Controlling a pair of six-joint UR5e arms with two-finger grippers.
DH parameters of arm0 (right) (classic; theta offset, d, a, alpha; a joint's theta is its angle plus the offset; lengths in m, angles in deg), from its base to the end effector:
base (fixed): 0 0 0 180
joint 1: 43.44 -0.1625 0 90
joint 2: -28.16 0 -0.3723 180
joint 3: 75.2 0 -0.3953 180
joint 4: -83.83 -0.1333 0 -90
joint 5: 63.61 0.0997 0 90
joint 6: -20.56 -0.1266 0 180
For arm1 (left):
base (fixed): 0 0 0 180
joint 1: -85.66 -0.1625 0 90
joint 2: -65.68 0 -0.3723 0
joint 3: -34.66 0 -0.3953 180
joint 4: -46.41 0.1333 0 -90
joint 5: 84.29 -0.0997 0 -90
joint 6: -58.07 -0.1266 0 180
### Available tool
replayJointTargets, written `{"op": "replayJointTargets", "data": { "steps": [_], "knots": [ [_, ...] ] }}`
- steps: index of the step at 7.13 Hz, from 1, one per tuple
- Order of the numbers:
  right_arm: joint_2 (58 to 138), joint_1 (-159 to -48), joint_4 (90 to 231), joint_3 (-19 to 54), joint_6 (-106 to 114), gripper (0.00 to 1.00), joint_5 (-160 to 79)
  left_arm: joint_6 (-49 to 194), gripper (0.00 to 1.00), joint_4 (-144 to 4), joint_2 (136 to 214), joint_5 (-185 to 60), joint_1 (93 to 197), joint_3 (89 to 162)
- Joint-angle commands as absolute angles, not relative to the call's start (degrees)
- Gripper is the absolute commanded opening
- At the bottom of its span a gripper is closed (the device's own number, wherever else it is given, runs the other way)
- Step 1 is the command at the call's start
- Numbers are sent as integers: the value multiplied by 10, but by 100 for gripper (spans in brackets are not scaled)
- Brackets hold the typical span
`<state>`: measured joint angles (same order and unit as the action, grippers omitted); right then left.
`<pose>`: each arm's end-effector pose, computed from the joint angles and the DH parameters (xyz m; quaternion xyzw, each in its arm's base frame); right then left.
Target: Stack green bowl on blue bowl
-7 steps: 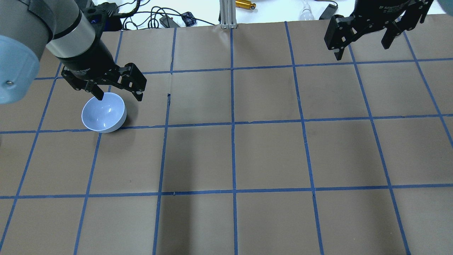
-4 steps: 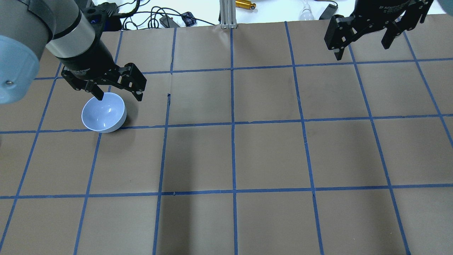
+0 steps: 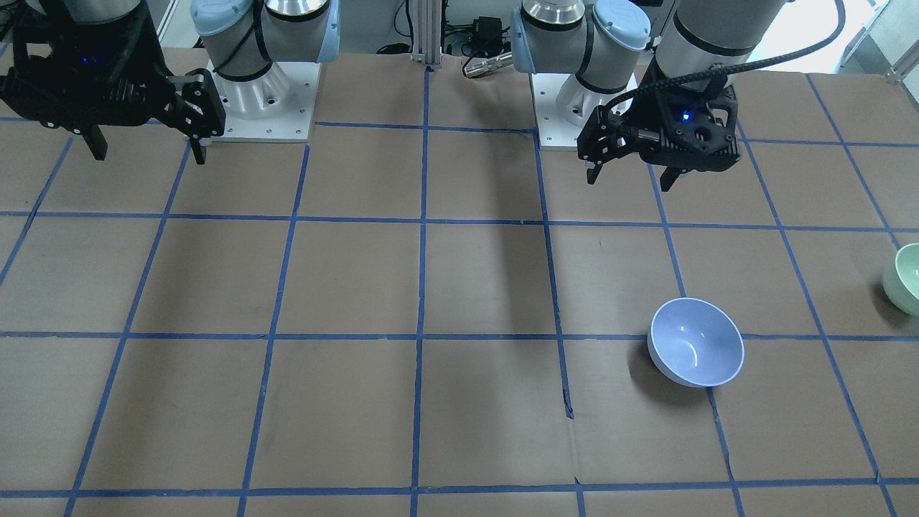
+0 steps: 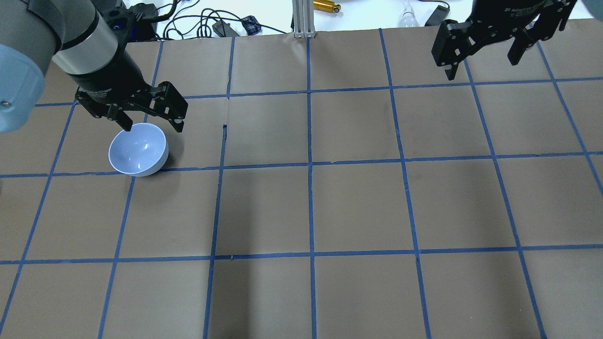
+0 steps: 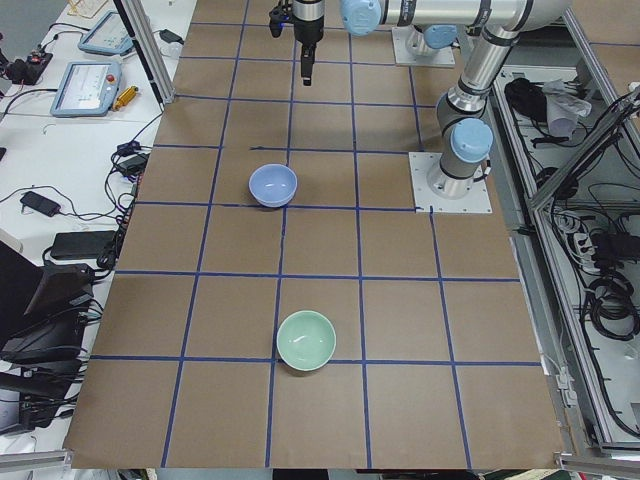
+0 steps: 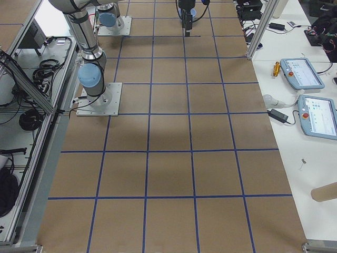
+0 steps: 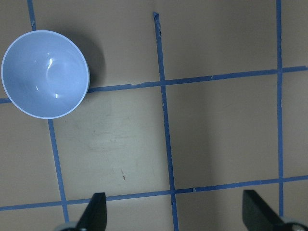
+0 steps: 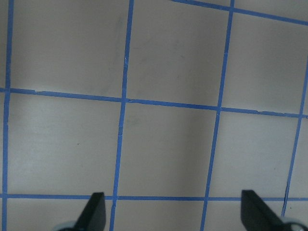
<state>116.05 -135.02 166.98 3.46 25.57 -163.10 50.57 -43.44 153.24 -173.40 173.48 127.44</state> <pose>0.1264 -0.5054 0.4773 0.0556 -0.9948 0.0182 0.0833 -0.1170 -0.4835 0.4052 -0.0464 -0.9989 -0.0010 0.0079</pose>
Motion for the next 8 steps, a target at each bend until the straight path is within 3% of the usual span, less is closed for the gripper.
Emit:
{"op": "replayJointTargets", "data": {
  "steps": [1,8],
  "knots": [
    [1160,-1349,1670,35,256,100,-1631,433,100,-431,1530,-1739,1708,1274],
    [1160,-1349,1670,35,256,100,-1631,-18,100,-424,1543,-1737,1455,1278]
  ]
}}
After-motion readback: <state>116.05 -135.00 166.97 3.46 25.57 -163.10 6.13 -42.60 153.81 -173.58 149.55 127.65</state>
